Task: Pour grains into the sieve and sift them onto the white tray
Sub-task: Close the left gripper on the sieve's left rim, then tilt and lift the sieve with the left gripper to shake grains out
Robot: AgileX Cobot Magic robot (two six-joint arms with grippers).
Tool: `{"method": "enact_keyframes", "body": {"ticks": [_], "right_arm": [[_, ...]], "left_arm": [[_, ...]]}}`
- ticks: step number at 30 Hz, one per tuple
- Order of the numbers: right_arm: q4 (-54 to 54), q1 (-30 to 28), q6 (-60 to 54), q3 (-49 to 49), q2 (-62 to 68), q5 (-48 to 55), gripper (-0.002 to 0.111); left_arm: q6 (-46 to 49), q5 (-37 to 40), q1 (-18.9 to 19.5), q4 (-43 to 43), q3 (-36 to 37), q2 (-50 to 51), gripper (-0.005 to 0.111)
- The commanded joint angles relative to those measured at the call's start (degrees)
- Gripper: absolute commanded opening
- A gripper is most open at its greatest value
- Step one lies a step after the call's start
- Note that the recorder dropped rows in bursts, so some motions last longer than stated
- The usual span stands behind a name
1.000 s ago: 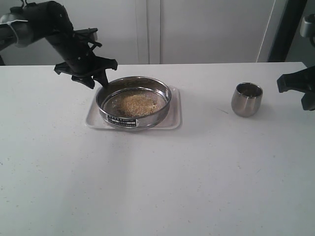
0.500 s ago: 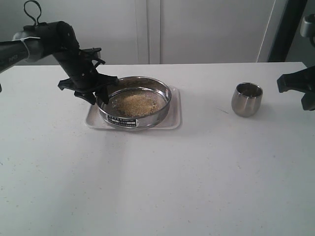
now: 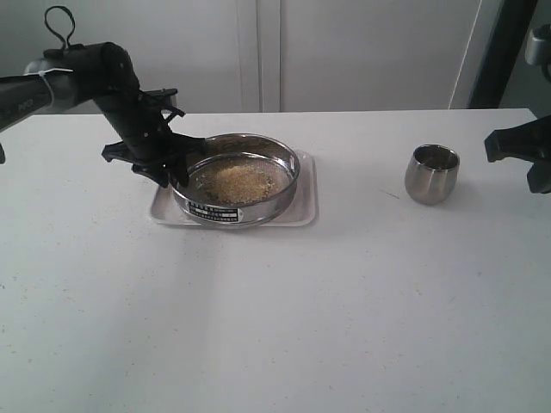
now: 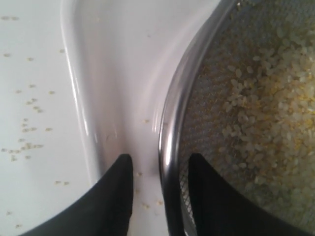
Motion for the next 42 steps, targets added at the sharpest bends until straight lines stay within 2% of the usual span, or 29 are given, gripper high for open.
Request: {"method": "enact_keyframes", "body": {"ticks": [1,8,11,21,34,39,42], "right_arm": [[-0.3,-0.1,0.2,0.2,-0.5,0.0,0.0],[-0.3,-0.1,0.2,0.2,-0.5,0.0,0.0],[-0.3,-0.1,0.2,0.2,-0.5,0.0,0.0],[-0.3,-0.1,0.2,0.2,-0.5,0.0,0.0],[-0.3,-0.1,1.1,0.2,-0.5,0.0,0.0],[-0.3,-0.1,1.1,0.2,-0.5,0.0,0.0],[-0.3,-0.1,1.1,0.2,-0.5,0.0,0.0]], "left_arm": [[0.1,0.7,-0.1,-0.6,0.3,0.3,0.041],[0.1,0.1,-0.1,-1.1,0.3,1.0,0.041],[-0.1,0.1,-0.1,-1.2,0.3,1.0,0.037],[-0.8,-0.8,-0.1,-3.3,0.1,0.9,0.0],[-1.5,-5.1,-0.1,-16.3,-0.8,0.4,0.0],[-1.3,-5.2,1.3,-9.0,-0.8,-1.2,0.0],[-7.7,-5.3,2.6,-4.8,-0.8,-2.5,0.0]]}}
